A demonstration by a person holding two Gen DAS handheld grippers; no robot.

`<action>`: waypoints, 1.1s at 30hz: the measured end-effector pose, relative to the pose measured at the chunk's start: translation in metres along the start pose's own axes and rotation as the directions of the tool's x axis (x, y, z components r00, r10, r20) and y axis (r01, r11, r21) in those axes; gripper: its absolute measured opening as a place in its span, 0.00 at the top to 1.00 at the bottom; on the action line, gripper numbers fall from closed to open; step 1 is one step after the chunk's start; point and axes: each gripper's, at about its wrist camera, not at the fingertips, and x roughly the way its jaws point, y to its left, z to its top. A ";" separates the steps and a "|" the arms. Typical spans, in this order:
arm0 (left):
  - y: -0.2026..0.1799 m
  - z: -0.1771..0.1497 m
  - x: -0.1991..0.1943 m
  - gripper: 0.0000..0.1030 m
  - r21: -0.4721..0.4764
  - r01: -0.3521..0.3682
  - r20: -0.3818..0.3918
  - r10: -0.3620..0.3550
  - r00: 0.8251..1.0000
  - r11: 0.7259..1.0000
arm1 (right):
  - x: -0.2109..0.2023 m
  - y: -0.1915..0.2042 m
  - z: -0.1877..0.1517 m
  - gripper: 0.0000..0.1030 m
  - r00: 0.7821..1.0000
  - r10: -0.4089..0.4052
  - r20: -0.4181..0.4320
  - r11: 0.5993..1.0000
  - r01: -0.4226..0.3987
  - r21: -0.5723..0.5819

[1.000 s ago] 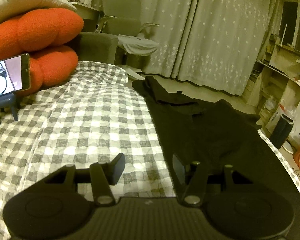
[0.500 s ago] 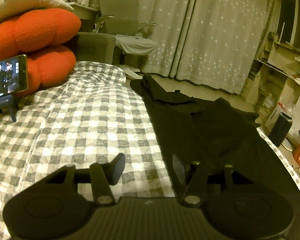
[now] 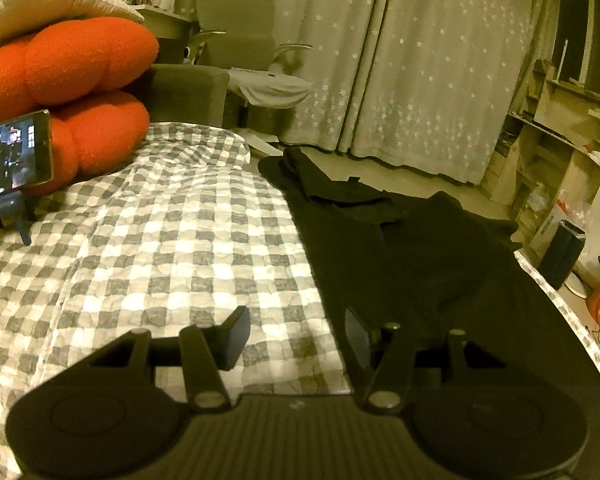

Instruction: Fold clothes

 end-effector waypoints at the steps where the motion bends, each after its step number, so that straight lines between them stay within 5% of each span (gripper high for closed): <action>1: 0.001 0.000 0.000 0.48 -0.003 -0.001 0.001 0.001 1.000 1.000 | -0.001 -0.002 -0.001 0.94 1.000 0.006 0.001 1.000 -0.006 0.006; 8: 0.003 0.000 0.000 0.48 -0.003 -0.007 0.000 0.007 1.000 1.000 | -0.024 -0.031 0.004 0.95 0.994 0.106 -0.030 0.970 -0.097 0.224; 14: 0.003 0.000 0.002 0.48 0.001 -0.016 -0.001 0.016 1.000 1.000 | -0.041 -0.029 0.006 0.95 0.982 0.175 -0.076 0.954 -0.150 0.258; 23: 0.004 0.000 0.003 0.48 0.005 -0.028 -0.004 0.028 1.000 1.000 | -0.026 -0.018 0.004 0.93 0.987 0.092 -0.135 0.993 -0.081 0.085; 28: 0.006 0.001 0.002 0.48 0.005 -0.034 -0.003 0.034 0.999 0.999 | -0.031 -0.015 0.012 0.83 0.991 0.067 -0.115 0.998 -0.065 0.020; 30: 0.008 0.002 0.004 0.48 -0.003 -0.031 -0.008 0.031 0.999 1.000 | -0.038 -0.016 0.020 0.67 0.993 0.052 -0.102 0.998 -0.054 -0.016; 33: 0.009 0.002 0.005 0.48 -0.007 -0.035 -0.014 0.035 0.999 0.999 | -0.048 -0.017 0.042 0.60 0.998 0.033 -0.058 0.996 -0.038 -0.082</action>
